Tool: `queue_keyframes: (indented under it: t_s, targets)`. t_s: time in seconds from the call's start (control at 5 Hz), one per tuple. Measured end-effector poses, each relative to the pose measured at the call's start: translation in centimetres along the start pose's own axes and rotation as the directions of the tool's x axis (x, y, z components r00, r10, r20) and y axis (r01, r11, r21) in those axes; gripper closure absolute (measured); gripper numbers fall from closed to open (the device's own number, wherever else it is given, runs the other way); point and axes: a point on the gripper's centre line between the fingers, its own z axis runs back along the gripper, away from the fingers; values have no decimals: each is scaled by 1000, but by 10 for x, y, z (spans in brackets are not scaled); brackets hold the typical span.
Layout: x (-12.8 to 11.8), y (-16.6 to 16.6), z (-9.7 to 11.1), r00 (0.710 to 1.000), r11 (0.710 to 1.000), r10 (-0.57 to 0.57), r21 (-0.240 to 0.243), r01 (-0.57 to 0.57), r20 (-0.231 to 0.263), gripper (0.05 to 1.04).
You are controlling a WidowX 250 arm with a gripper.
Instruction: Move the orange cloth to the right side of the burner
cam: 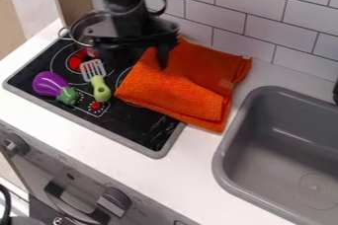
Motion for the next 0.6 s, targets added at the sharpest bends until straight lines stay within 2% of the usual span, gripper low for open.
queue_keyframes:
  t_s: [0.2, 0.4, 0.6]
  targets:
    - [19, 28, -1, 997, 999, 5, 49, -9, 80, 87]
    - [51, 57, -18, 996, 992, 88, 87, -88, 6, 87]
    - [71, 83, -27, 992, 986, 127, 104, -127, -1, 87]
